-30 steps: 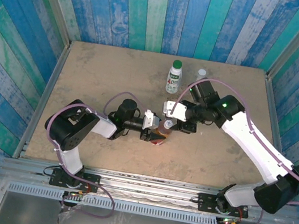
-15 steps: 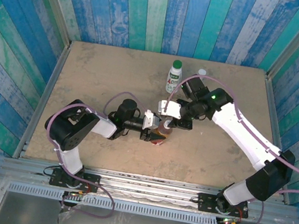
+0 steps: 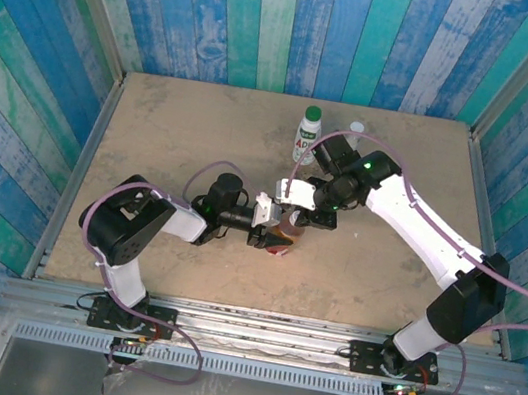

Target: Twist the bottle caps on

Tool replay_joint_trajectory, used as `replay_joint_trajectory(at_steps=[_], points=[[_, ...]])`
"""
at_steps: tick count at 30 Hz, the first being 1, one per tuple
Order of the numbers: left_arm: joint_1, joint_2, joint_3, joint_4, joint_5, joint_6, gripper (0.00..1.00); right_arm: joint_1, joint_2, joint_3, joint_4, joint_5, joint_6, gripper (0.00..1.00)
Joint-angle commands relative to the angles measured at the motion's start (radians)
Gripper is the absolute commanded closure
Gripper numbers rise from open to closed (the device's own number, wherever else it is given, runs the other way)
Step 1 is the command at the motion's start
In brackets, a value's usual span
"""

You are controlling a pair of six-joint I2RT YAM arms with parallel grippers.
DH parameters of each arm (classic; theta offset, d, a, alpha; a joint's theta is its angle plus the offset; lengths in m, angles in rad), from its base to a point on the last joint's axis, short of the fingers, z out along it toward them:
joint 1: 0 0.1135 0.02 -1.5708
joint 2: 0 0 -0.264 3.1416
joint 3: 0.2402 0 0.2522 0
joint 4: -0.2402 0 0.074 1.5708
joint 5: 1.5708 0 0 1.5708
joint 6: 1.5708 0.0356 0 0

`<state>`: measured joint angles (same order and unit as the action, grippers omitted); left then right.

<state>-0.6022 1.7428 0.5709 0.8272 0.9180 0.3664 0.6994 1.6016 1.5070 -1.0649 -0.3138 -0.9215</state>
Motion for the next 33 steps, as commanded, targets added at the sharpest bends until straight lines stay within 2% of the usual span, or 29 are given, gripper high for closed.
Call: replay_joint_trajectory(at_steps=[1,5,9,14,15,20,22,25,27,30,33], points=[[-0.001,0.02,0.001,-0.07,-0.004,0.009,0.47,0.006,0.009,0.019,-0.033,-0.002,0.012,0.7],[-0.001,0.019,0.004,-0.055,-0.016,-0.007,0.47,0.009,0.009,0.013,-0.037,-0.007,0.045,0.72],[-0.002,0.021,0.02,-0.064,-0.04,-0.008,0.47,0.01,0.005,0.007,-0.02,0.005,0.168,0.73],[-0.001,0.014,0.046,-0.069,-0.077,-0.017,0.48,0.011,-0.041,-0.041,0.072,0.029,0.449,0.74],[-0.002,0.012,0.05,-0.074,-0.084,-0.017,0.48,0.01,-0.054,-0.053,0.089,0.038,0.521,0.77],[-0.018,-0.005,0.067,-0.147,-0.118,0.024,0.48,0.013,-0.069,-0.049,0.065,0.105,1.007,0.84],[-0.027,-0.005,0.074,-0.176,-0.132,0.043,0.48,0.015,-0.066,-0.044,0.03,0.134,1.155,0.87],[-0.034,-0.002,0.074,-0.181,-0.132,0.049,0.48,0.032,-0.071,-0.033,-0.009,0.173,1.208,0.85],[-0.034,-0.003,0.07,-0.18,-0.128,0.051,0.48,0.033,-0.09,-0.033,0.002,0.164,1.162,0.8],[-0.034,-0.016,0.061,-0.195,-0.114,0.069,0.48,0.03,-0.124,-0.017,0.021,0.1,0.993,0.55],[-0.033,-0.051,0.028,-0.172,-0.124,0.083,0.49,0.026,-0.178,-0.016,0.029,0.059,0.755,0.3]])
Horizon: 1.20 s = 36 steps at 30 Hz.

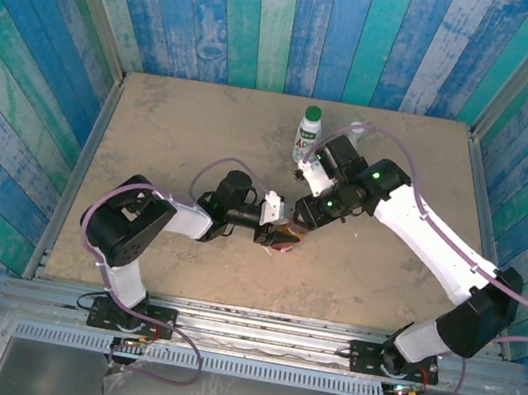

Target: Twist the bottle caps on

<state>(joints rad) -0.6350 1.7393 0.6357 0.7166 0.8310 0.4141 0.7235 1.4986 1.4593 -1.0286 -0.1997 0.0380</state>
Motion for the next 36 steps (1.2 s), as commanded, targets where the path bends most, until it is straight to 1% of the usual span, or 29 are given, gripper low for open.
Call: replay_joint_trajectory(at_steps=[1,4,6,8,10,12,14,16,18,20,23,27,29,33,36], points=[[-0.002,-0.063,-0.043,-0.063,-0.04,0.036,0.49,0.001,-0.099,0.02,-0.003,-0.04,-0.284,0.27],[-0.005,-0.109,-0.061,-0.082,-0.071,0.053,0.49,0.002,-0.168,-0.027,0.016,-0.017,-0.494,0.24],[-0.015,-0.146,-0.087,-0.068,-0.133,0.065,0.49,0.002,-0.207,-0.065,0.03,-0.048,-0.641,0.21],[-0.029,-0.185,-0.114,-0.047,-0.228,0.085,0.49,0.006,-0.231,-0.088,0.051,-0.039,-0.746,0.2],[-0.047,-0.22,-0.129,-0.054,-0.316,0.128,0.48,0.012,-0.227,-0.075,0.053,-0.031,-0.795,0.2],[-0.062,-0.254,-0.141,-0.069,-0.372,0.185,0.47,0.019,-0.214,-0.057,0.052,-0.017,-0.813,0.21],[-0.069,-0.287,-0.146,-0.084,-0.419,0.235,0.48,0.018,-0.202,-0.054,0.057,0.013,-0.816,0.28],[-0.072,-0.31,-0.142,-0.103,-0.461,0.257,0.48,0.023,-0.189,-0.062,0.059,0.041,-0.855,0.28],[-0.072,-0.33,-0.137,-0.127,-0.478,0.293,0.47,0.029,-0.184,-0.066,0.052,0.045,-0.914,0.27],[-0.072,-0.348,-0.142,-0.128,-0.481,0.315,0.48,0.035,-0.194,-0.086,0.062,0.018,-0.974,0.27],[-0.072,-0.371,-0.152,-0.113,-0.456,0.331,0.49,0.04,-0.207,-0.121,0.111,-0.007,-1.008,0.28],[-0.072,-0.382,-0.146,-0.133,-0.412,0.341,0.48,0.048,-0.191,-0.138,0.14,-0.009,-1.016,0.35],[-0.072,-0.382,-0.145,-0.132,-0.408,0.335,0.48,0.051,-0.176,-0.14,0.146,0.005,-1.019,0.38],[-0.071,-0.386,-0.14,-0.14,-0.407,0.333,0.48,0.057,-0.149,-0.132,0.162,0.044,-1.013,0.47],[-0.071,-0.379,-0.131,-0.149,-0.403,0.329,0.48,0.06,-0.136,-0.13,0.162,0.031,-1.009,0.49]])
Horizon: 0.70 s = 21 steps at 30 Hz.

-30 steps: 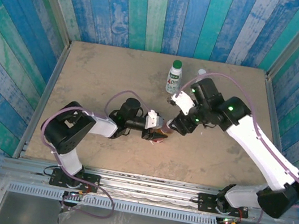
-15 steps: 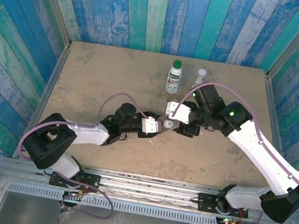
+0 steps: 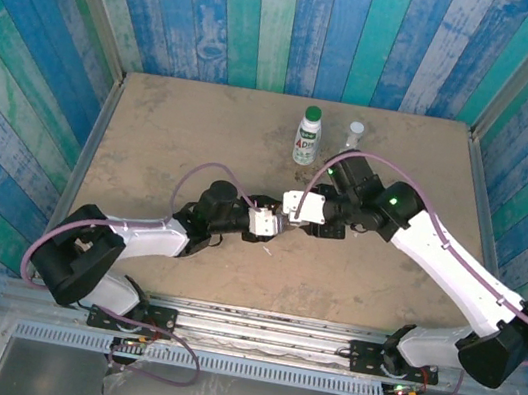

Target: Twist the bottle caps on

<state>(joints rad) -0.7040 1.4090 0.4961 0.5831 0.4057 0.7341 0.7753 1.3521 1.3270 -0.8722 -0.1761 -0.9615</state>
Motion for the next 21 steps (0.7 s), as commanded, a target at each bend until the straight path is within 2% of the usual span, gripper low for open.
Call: replay_joint_trajectory(at_steps=[1,4,10,21], points=[[-0.001,-0.046,0.01,-0.011,0.027,0.0,0.48,0.008,0.017,0.0,0.005,0.0,-0.009,0.49],[-0.003,-0.039,0.02,-0.022,0.034,-0.007,0.48,0.012,0.031,0.0,0.002,-0.013,-0.006,0.5],[-0.002,-0.045,0.025,-0.029,0.035,-0.016,0.49,0.012,0.051,0.004,0.0,-0.006,0.007,0.57],[-0.001,-0.044,0.022,-0.021,0.021,-0.03,0.49,0.015,0.081,0.018,-0.052,-0.044,-0.011,0.54]])
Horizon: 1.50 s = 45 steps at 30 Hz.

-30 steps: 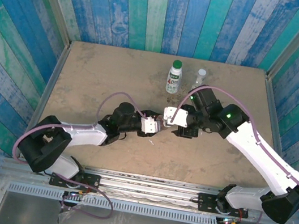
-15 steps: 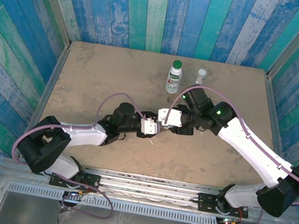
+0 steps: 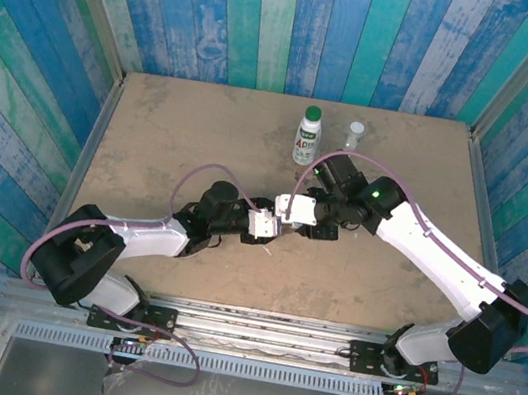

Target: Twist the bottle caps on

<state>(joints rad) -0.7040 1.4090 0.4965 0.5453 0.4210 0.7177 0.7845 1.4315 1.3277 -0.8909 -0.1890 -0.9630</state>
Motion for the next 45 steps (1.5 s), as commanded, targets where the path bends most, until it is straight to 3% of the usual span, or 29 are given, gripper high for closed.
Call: replay_joint_trajectory(at_steps=[1,7,10,25,33,39,45], points=[[-0.002,-0.044,0.023,0.016,0.006,-0.013,0.49,0.005,0.002,0.018,-0.033,-0.034,-0.008,0.55],[-0.002,-0.043,0.02,0.012,0.007,-0.009,0.48,0.008,0.005,0.022,-0.033,-0.02,0.0,0.6],[-0.002,-0.038,0.023,0.004,0.01,-0.009,0.48,0.009,0.004,0.024,-0.028,-0.008,0.009,0.53],[-0.002,-0.018,0.039,0.003,0.038,-0.058,0.49,0.007,-0.058,-0.042,0.082,0.054,0.041,0.51],[-0.002,-0.012,0.05,-0.005,0.042,-0.054,0.49,0.009,-0.059,-0.049,0.067,0.034,0.054,0.67],[-0.003,-0.008,0.066,-0.008,0.042,-0.052,0.49,0.009,-0.06,-0.054,0.068,0.029,0.065,0.71],[-0.001,0.005,0.075,0.029,-0.032,-0.024,0.48,0.006,-0.051,-0.048,0.084,0.015,0.192,0.8]])
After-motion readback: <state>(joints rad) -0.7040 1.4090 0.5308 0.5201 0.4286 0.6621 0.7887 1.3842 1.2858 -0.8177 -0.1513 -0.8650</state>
